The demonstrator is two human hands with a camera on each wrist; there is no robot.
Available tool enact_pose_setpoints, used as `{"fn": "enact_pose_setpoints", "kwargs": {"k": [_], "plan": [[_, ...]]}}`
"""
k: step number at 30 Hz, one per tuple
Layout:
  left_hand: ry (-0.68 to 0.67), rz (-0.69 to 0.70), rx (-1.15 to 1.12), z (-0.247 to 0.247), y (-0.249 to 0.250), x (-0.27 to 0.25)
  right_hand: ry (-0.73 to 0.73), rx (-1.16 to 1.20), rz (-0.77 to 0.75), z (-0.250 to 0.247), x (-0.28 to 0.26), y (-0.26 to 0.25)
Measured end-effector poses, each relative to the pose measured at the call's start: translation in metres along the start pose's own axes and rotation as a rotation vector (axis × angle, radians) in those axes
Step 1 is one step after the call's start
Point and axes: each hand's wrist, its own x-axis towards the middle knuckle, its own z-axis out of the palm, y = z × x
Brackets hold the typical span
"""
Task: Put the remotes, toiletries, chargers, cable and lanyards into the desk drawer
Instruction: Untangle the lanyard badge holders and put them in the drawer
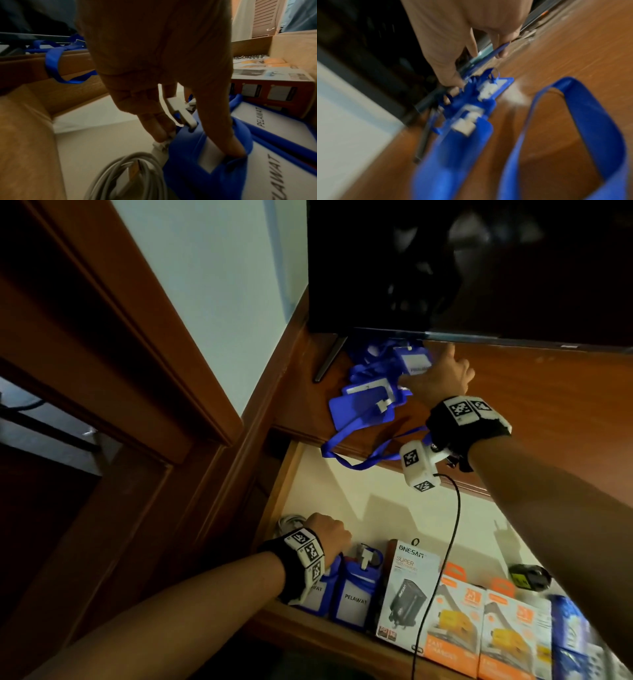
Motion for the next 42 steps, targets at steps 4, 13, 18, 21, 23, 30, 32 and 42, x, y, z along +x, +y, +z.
{"fn": "enact_pose_setpoints", "kwargs": {"k": [4, 13, 18, 21, 23, 30, 32, 42], "plan": [[0.004, -0.059, -0.043, -0.003, 0.000, -0.002, 0.122, 0.405, 0.052, -0.030, -0.022, 0.012], [0.766, -0.015, -1.059, -0.082, 0.020, -0.022, 0.109, 0.826, -0.117, -0.072, -0.139, 0.058], [0.751, 0.074, -1.621, -0.138, 0.058, -0.047, -0.007, 0.775, -0.270, -0.068, -0.194, 0.084], [0.874, 0.050, -1.525, -0.147, 0.083, -0.054, -0.002, 0.745, -0.303, -0.067, -0.210, 0.098], [0.959, 0.002, -1.472, -0.147, 0.095, -0.055, 0.014, 0.734, -0.338, -0.071, -0.216, 0.107], [0.842, 0.065, -1.262, -0.150, 0.113, -0.068, -0.005, 0.918, -0.275, -0.119, -0.203, 0.121], [0.771, 0.142, -1.208, -0.153, 0.116, -0.074, -0.022, 0.805, -0.370, -0.131, -0.197, 0.119], [0.705, 0.260, -1.136, -0.168, 0.104, -0.094, -0.139, 0.750, -0.433, -0.166, -0.197, 0.113]]}}
